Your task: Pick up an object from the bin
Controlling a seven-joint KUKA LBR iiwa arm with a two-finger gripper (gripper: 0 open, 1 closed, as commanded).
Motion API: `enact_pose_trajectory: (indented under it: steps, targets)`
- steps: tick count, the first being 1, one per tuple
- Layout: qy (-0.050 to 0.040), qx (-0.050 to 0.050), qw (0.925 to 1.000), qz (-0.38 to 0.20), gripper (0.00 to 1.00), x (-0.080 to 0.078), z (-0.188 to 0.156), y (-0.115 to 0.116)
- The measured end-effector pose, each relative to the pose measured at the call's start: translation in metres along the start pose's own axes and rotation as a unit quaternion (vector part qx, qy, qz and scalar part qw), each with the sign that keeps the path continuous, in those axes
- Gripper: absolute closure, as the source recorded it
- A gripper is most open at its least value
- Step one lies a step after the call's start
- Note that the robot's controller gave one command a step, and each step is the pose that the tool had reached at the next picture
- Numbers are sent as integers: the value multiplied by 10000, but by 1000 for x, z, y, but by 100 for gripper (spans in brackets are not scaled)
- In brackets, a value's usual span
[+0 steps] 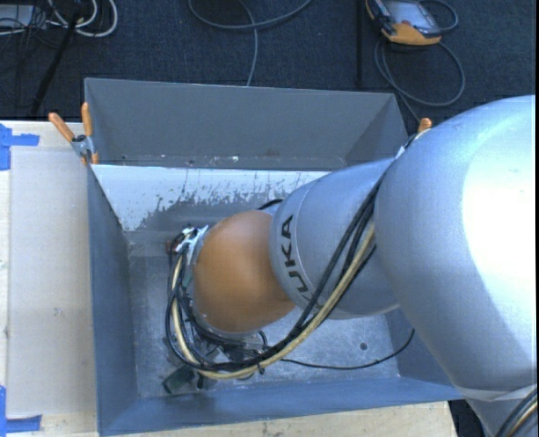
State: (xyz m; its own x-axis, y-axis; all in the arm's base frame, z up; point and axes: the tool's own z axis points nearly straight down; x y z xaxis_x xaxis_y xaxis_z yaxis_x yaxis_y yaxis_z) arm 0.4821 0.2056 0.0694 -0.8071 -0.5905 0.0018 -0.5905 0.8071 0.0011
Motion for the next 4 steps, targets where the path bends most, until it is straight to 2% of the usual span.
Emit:
enact_pose_trajectory:
  steps: [2, 4]
  targets:
    - [16, -4, 10000, 4, 100, 1, -4, 0]
    - [6, 0, 10000, 8, 100, 1, -26, 1]
